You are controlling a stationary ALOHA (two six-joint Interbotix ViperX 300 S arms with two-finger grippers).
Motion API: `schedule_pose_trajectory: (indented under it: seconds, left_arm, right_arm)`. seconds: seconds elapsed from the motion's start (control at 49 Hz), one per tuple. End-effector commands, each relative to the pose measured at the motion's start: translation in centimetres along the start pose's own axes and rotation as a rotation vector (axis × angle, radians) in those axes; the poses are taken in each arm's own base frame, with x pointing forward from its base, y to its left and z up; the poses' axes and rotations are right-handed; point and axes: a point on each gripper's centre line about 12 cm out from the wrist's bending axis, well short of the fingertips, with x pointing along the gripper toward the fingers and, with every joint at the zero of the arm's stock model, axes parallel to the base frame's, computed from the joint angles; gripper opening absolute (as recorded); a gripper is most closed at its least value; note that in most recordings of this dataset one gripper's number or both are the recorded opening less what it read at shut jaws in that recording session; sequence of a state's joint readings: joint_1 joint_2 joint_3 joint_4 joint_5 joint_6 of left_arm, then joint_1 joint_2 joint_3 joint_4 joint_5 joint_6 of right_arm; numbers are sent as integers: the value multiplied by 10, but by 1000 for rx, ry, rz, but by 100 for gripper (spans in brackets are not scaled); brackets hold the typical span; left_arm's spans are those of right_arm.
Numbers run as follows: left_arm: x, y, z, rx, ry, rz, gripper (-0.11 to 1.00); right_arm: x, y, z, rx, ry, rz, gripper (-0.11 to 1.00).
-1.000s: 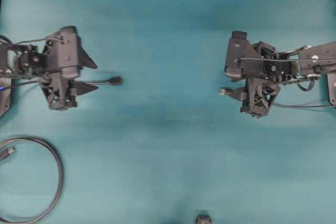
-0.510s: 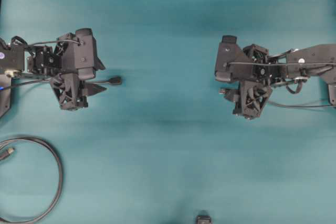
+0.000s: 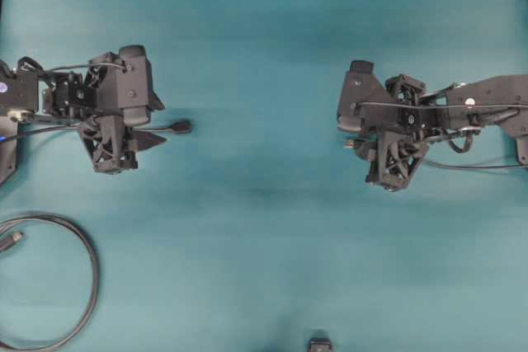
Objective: Insert the USB using both arms.
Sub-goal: 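Close both grippers on the connector housings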
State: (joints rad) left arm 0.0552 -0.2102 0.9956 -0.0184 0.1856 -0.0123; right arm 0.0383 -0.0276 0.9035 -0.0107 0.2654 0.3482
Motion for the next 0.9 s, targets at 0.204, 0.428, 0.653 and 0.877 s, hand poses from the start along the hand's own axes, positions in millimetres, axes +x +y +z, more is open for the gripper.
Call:
schedule_pose_trajectory:
  seconds: [0.204, 0.428, 0.653, 0.877]
  left_arm:
    - [-2, -1, 7, -5, -23, -2, 79]
    - [-3, -1, 7, -2, -26, -2, 79]
    - [-2, -1, 7, 0, -23, -2, 79]
    - [1, -1, 6, 3, -11, -2, 79]
  right_arm:
    - [-1, 6, -8, -22, 14, 7, 46]
    - [0, 7, -10, -29, 19, 8, 43]
    - [0, 8, -12, -36, 23, 9, 29]
    - [-1, 8, -17, -47, 62, -3, 22]
